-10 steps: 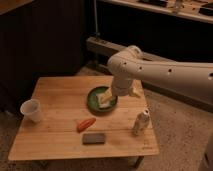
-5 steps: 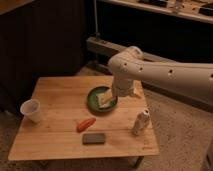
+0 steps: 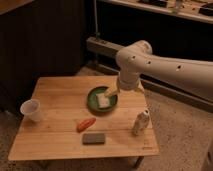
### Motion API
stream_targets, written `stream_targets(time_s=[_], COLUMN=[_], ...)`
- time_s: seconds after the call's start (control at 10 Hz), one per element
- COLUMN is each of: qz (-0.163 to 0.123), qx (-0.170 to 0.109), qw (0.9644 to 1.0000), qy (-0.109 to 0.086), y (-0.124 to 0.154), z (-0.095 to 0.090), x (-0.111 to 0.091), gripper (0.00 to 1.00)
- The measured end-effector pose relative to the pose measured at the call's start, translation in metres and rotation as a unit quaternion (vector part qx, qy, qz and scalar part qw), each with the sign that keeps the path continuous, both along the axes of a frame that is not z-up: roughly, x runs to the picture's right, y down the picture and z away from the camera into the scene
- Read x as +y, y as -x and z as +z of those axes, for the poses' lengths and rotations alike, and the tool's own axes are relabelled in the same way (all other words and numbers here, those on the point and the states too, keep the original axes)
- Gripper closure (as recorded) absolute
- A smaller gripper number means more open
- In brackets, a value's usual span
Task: Move the arm in a circular motion
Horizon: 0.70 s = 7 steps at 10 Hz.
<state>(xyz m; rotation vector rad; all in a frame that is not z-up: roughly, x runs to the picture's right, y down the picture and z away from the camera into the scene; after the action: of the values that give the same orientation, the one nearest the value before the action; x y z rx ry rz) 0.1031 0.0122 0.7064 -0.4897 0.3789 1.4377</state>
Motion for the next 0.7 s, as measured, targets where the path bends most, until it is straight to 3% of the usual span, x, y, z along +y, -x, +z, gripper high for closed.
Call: stream_targets(time_s=[0.1, 0.4, 0.7], qz=[0.013, 0.033, 0.031], qx=[0.004, 0.018, 0.025], qw=[0.9999, 0.9991, 0.9985], qy=[-0.006, -0.022, -0.038], y=[-0.011, -0.027, -0.018], z=[0.009, 0.019, 0.028], x=[-0.021, -0.054, -0.076], gripper=[0.0, 0.0, 0.0])
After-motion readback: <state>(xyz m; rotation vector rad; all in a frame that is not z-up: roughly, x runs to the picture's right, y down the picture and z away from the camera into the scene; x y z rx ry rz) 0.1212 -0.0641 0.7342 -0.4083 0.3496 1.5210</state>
